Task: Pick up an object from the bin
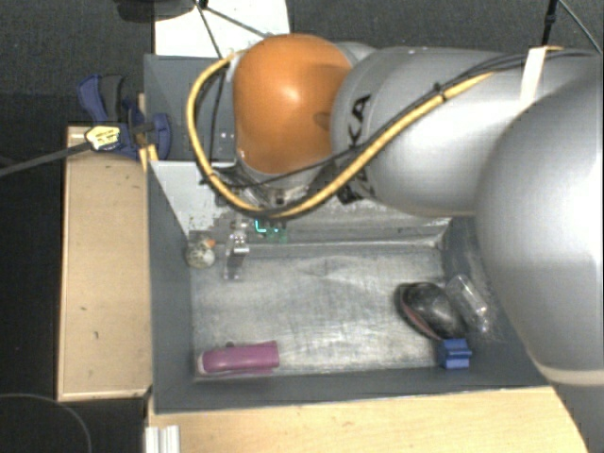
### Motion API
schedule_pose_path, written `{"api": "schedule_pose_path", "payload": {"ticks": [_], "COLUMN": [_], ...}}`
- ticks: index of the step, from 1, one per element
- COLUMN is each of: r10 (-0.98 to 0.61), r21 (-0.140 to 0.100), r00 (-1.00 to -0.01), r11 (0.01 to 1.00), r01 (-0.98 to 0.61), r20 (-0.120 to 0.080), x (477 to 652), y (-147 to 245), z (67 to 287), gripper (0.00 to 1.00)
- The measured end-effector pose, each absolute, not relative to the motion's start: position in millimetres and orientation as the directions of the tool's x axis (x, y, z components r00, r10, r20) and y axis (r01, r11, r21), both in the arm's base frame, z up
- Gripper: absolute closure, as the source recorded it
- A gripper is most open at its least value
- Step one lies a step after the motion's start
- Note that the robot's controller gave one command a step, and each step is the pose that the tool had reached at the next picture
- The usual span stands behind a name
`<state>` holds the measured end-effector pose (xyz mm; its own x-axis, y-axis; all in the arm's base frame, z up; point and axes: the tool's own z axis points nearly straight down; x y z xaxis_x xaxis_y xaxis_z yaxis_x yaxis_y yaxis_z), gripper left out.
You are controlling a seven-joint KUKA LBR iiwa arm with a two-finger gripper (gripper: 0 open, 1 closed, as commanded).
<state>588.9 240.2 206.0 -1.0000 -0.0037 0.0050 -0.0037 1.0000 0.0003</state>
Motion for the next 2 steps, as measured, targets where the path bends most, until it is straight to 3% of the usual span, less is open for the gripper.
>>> {"api": "schedule_pose_path", "payload": {"ticks": [1, 2], "r10": [-0.396, -0.371], "r21": [-0.001, -0.002], "r00": [-0.918, -0.928], "r11": [0.918, 0.928], "r01": [-0.396, -0.371], "r20": [-0.015, -0.002], "x": [583.5, 588.2], "y": [233, 179], "z": [78, 77], "gripper": [0.0, 0.0]}}
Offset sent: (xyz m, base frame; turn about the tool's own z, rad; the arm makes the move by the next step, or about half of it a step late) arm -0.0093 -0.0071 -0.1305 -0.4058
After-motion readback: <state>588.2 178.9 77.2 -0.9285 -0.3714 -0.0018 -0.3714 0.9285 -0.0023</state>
